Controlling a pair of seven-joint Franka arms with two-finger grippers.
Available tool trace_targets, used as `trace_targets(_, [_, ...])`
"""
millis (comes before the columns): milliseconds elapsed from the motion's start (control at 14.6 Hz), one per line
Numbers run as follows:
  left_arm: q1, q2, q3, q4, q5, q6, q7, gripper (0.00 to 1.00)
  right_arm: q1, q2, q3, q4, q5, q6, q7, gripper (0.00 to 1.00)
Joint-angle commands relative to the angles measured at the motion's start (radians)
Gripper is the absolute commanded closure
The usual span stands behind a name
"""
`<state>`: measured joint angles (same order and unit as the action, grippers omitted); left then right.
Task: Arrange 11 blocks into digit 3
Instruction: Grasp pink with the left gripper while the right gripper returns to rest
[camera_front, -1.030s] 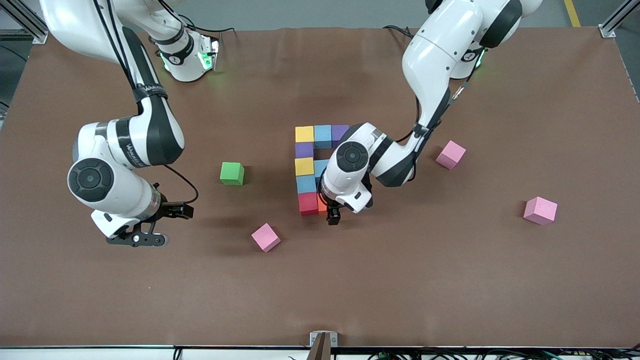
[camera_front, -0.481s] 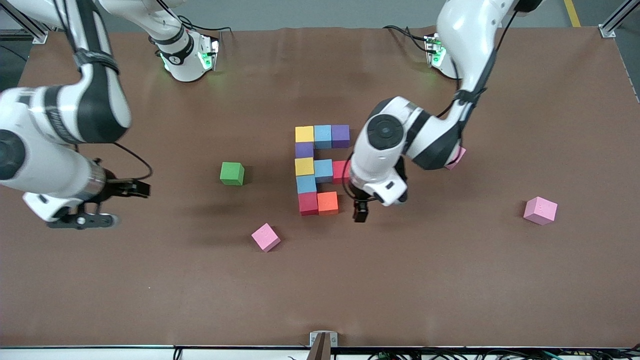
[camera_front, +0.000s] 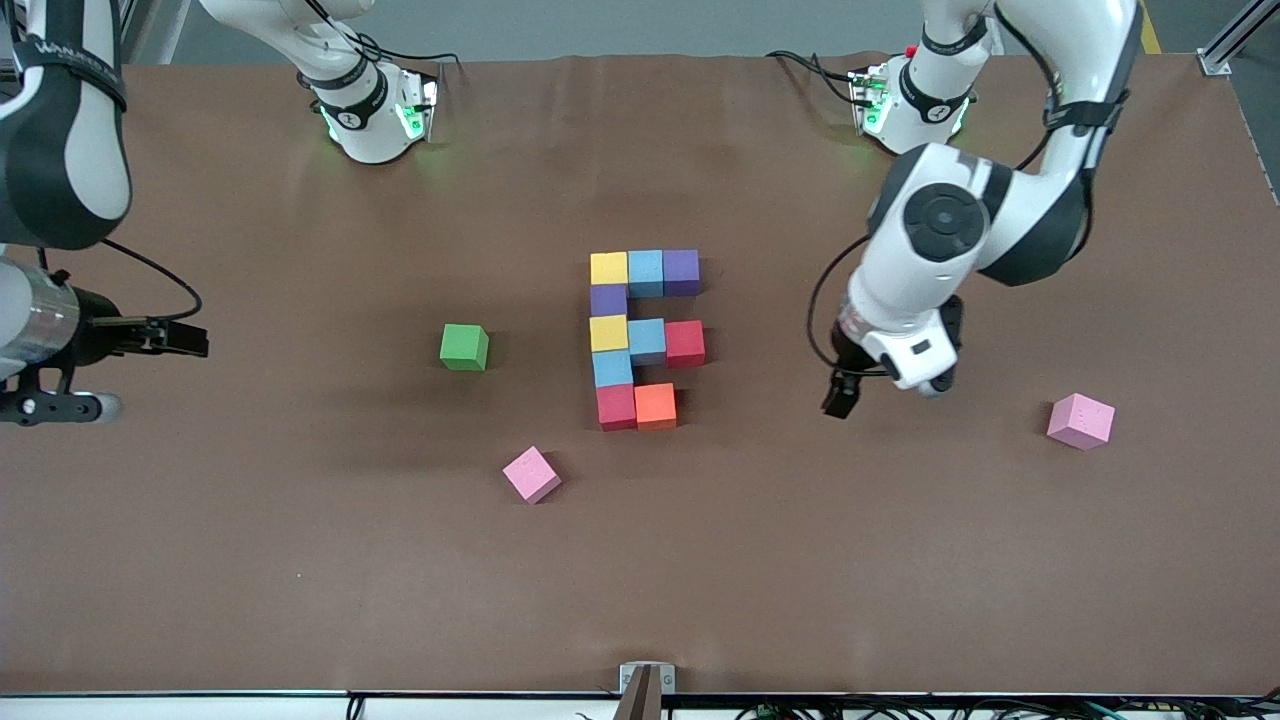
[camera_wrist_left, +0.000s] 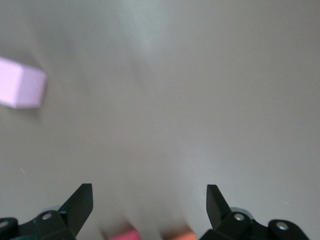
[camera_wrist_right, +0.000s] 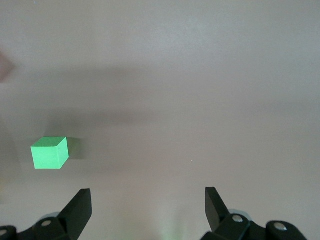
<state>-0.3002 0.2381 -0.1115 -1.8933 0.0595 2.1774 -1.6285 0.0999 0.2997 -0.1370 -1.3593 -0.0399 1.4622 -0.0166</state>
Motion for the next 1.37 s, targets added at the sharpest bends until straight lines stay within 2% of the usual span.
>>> trace_targets(0, [0.065, -0.094, -0.011, -0.136, 0.016, 0.015, 0.152, 0.0, -0.042, -0.002, 0.019, 0.029, 0.005, -0.022, -0.013, 0.0])
trace_targets(206, [0.14, -0.157, -0.011, -0.251, 0.014, 0.015, 0.35, 0.0, -0.034, 0.002, 0.02, 0.069, -0.017, -0.02, -0.008, 0.0])
trace_targets(481, [0.254, -0.18, -0.013, -0.38, 0.013, 0.039, 0.56, 0.01, -0.042, 0.002, 0.02, 0.095, -0.011, -0.017, 0.0, 0.0])
trace_targets(824, [0.276, -0.192, -0.013, -0.518, 0.002, 0.162, 0.57, 0.01, -0.039, -0.002, 0.023, 0.106, -0.009, -0.091, -0.002, 0.0])
trace_targets(1099, [0.288, -0.186, -0.013, -0.648, 0.0, 0.347, 0.569, 0.01, -0.039, -0.019, 0.027, 0.121, 0.029, -0.105, -0.005, 0.0])
trace_targets(1305, [0.288, -0.183, -0.014, -0.67, -0.01, 0.363, 0.561, 0.01, -0.072, -0.073, 0.028, 0.086, 0.077, -0.099, -0.014, 0.0])
